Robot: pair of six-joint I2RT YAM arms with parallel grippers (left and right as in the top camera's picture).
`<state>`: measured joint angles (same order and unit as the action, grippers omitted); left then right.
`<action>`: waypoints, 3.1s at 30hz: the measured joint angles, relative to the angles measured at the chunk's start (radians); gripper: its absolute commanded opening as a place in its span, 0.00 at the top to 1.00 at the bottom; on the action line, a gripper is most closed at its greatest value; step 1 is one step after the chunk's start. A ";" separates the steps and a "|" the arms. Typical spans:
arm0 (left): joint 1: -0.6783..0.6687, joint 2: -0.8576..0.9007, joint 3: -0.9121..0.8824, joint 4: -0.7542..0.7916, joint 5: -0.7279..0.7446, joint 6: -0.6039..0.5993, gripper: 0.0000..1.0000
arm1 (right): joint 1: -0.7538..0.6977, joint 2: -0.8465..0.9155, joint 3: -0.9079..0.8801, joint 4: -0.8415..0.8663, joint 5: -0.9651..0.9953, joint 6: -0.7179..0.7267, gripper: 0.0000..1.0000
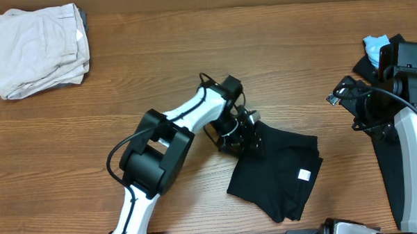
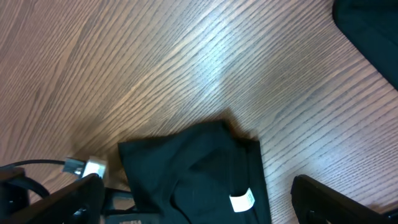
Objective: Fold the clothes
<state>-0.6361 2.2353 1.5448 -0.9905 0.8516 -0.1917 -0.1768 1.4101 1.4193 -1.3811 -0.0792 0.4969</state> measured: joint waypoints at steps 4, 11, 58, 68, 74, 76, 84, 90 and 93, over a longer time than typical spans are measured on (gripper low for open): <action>-0.026 -0.004 0.000 0.009 -0.033 -0.047 0.22 | 0.000 0.000 0.000 0.000 0.000 0.000 0.00; -0.043 -0.005 -0.003 0.063 -0.080 -0.099 0.53 | 0.000 0.000 0.000 0.000 0.000 0.000 0.00; 0.720 -0.005 0.609 -0.061 -0.866 0.126 0.96 | 0.000 0.000 0.000 0.034 0.000 -0.001 0.00; 0.826 -0.005 0.797 -0.051 -0.906 0.125 0.96 | 0.000 0.000 0.000 0.034 0.000 -0.001 0.00; 0.892 -0.005 0.799 -0.023 -0.909 0.125 0.96 | 0.000 0.000 0.000 0.034 0.000 0.000 0.00; 0.911 -0.005 0.799 -0.006 -0.909 0.125 0.96 | 0.000 0.000 0.000 0.034 0.000 0.000 0.00; 0.991 -0.004 0.799 0.037 -0.909 0.125 0.95 | 0.000 0.000 0.000 0.034 0.000 0.000 0.00; 1.037 0.020 0.799 0.057 -0.909 0.124 0.91 | 0.000 0.000 0.000 0.034 0.000 0.000 0.00; 1.045 0.052 0.799 0.072 -0.909 0.124 0.89 | 0.000 0.000 0.000 0.033 0.000 0.000 0.00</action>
<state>0.4088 2.2871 2.3436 -0.9184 -0.0578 -0.0673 -0.1768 1.4101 1.4193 -1.3479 -0.0792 0.4965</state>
